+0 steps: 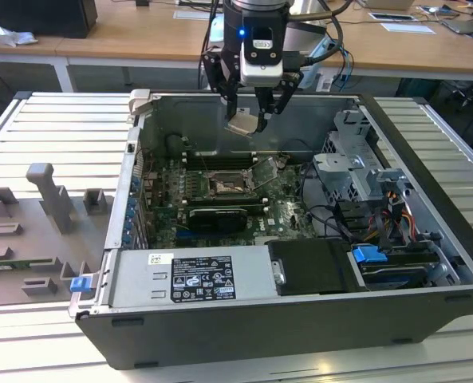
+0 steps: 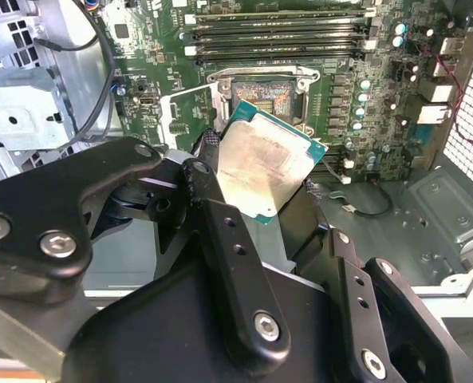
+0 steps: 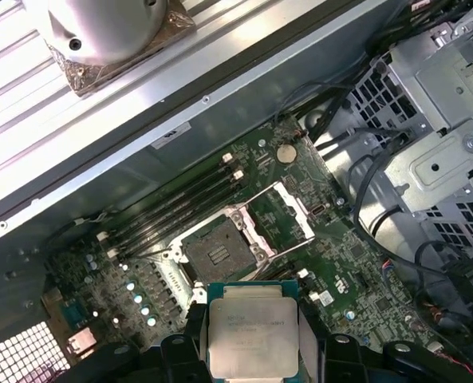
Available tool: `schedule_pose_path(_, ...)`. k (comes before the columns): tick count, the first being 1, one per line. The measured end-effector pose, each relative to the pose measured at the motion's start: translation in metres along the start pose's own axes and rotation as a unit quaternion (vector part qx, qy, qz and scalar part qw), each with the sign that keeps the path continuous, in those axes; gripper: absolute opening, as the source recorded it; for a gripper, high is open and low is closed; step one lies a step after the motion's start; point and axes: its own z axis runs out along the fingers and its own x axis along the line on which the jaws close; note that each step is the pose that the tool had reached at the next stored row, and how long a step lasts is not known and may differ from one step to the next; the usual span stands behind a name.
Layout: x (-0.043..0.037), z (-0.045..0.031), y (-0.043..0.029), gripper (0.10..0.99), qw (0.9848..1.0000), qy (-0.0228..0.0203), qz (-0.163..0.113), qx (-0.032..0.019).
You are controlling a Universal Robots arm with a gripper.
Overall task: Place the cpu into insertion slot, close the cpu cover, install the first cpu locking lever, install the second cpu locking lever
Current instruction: 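Place the cpu into insertion slot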
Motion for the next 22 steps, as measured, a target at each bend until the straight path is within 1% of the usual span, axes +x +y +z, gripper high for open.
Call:
schedule_pose_path(2, 0.0, 0.0003, 0.0, 0.541, 0.9999, -0.0014, 0.015, -0.0002)
schedule_pose_path(6, 0.0, 0.001, -0.0001, 0.541, 0.9994, -0.0033, 0.035, -0.0004)
schedule_pose_path(9, 0.0, 0.0015, -0.0002, 0.541, 0.9985, -0.0051, 0.055, -0.0008)
schedule_pose_path(10, 0.0, 0.0016, -0.0002, 0.541, 0.998, -0.0057, 0.063, -0.001)
schedule_pose_path(12, 0.0, 0.0019, -0.0002, 0.541, 0.9967, -0.0074, 0.081, -0.0013)
schedule_pose_path(14, 0.0, 0.002, -0.0002, 0.541, 0.996, -0.0081, 0.089, -0.0015)
schedule_pose_path(18, 0.0, 0.0021, -0.0002, 0.541, 0.9939, -0.0099, 0.11, -0.0019)
schedule_pose_path(22, 0.0, 0.0022, -0.0002, 0.541, 0.9923, -0.0111, 0.123, -0.0021)
